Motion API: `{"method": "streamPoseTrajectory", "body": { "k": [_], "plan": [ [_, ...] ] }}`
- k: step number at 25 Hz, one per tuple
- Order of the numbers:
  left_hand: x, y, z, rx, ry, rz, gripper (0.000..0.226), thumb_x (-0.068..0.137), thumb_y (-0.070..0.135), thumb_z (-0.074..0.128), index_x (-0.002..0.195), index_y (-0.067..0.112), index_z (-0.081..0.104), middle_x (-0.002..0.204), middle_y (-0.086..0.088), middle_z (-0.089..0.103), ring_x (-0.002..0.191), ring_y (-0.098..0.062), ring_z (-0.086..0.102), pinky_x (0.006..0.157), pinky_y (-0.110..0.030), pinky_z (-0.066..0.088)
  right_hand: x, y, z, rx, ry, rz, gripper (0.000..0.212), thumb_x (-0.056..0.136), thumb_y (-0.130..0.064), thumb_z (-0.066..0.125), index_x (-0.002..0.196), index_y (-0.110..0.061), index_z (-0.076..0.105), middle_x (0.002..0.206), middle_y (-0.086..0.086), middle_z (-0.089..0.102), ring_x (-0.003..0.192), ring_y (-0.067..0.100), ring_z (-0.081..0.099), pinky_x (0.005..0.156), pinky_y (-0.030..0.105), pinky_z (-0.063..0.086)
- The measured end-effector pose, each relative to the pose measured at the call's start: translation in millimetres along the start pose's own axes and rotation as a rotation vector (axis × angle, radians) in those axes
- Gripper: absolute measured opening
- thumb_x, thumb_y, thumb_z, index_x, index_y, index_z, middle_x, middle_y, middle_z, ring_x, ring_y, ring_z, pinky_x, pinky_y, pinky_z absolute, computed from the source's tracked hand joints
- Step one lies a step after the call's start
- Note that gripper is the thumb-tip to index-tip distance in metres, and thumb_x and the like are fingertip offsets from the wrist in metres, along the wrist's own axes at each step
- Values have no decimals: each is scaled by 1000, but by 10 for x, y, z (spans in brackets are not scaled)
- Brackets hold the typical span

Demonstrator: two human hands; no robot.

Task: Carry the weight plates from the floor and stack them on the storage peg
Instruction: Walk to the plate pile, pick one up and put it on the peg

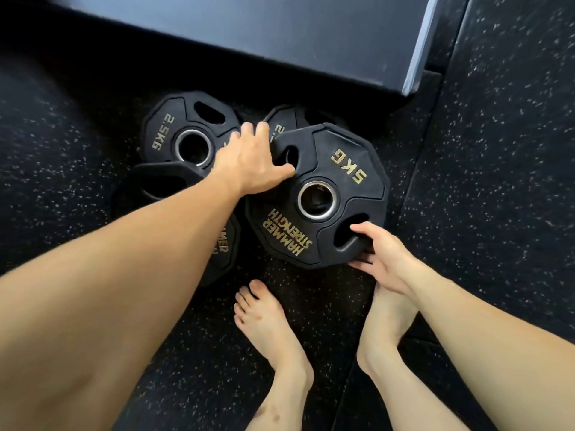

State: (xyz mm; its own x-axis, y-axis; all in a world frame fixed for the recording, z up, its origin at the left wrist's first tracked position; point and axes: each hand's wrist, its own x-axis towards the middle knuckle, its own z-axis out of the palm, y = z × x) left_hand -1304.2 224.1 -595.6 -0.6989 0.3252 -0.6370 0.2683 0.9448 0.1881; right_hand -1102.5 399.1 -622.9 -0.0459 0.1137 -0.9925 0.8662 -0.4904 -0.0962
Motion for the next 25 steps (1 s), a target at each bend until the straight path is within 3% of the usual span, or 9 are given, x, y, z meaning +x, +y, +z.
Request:
{"method": "streamPoseTrajectory", "body": {
  "k": [5, 10, 12, 14, 17, 21, 23, 25],
  "plan": [
    [104, 71, 31, 171, 19, 108, 56, 91, 36, 63, 132, 9, 36, 130, -16, 47, 110, -45, 57, 77, -48, 43, 199, 58, 144, 61, 93, 19, 57, 81, -24, 73, 132, -14, 52, 121, 9, 65, 105, 27, 65, 79, 38, 57],
    [-55, 60, -81, 61, -77, 73, 44, 93, 20, 60, 127, 3, 37, 126, -24, 50, 111, -48, 54, 84, -48, 43, 24, -7, 169, 84, 114, 49, 62, 64, -16, 71, 124, -14, 58, 118, 14, 65, 103, 30, 66, 76, 40, 59],
    [-259, 22, -139, -12, -113, 35, 36, 92, 19, 59, 116, 4, 38, 117, -26, 55, 105, -47, 56, 83, -47, 43, -148, -15, 125, 58, 112, 46, 51, 64, -13, 70, 115, -13, 63, 110, 14, 69, 99, 29, 67, 81, 43, 58],
    [-541, -11, -255, -136, -159, -55, 34, 90, 21, 62, 110, 7, 39, 112, -22, 58, 102, -43, 58, 84, -46, 47, -403, -26, 64, 9, 116, 44, 48, 56, -15, 74, 104, -17, 67, 108, 13, 70, 99, 30, 67, 84, 48, 58],
    [-1095, -82, -489, -407, -240, -336, 38, 83, 27, 71, 114, 10, 56, 113, -11, 64, 106, -32, 60, 88, -37, 51, -849, -66, -33, -83, 139, -43, 74, 30, -25, 71, 104, -23, 67, 112, 13, 68, 101, 34, 66, 81, 53, 58],
    [-2099, 22, -839, -733, -167, -526, 17, 83, 29, 62, 99, 22, 65, 101, 1, 69, 100, -23, 62, 88, -35, 50, -1845, -300, -84, -273, 112, -175, 78, 54, -24, 67, 129, -15, 50, 110, 15, 69, 103, 35, 66, 96, 53, 51],
    [-2619, 158, -1159, -916, -88, -599, 11, 80, 22, 60, 90, 24, 63, 94, 4, 69, 97, -21, 63, 86, -35, 50, -2452, -392, -125, -315, 77, -248, 65, 56, -27, 66, 117, -21, 46, 88, 8, 70, 81, 25, 68, 86, 46, 56],
    [-3106, 308, -1542, -1174, -34, -666, 16, 77, 12, 56, 89, 21, 63, 88, 0, 72, 88, -24, 68, 83, -37, 54, -3086, -435, -167, -296, 18, -331, 43, 68, -20, 66, 105, -20, 43, 60, 0, 63, 56, 13, 59, 63, 32, 53]
  ]
}}
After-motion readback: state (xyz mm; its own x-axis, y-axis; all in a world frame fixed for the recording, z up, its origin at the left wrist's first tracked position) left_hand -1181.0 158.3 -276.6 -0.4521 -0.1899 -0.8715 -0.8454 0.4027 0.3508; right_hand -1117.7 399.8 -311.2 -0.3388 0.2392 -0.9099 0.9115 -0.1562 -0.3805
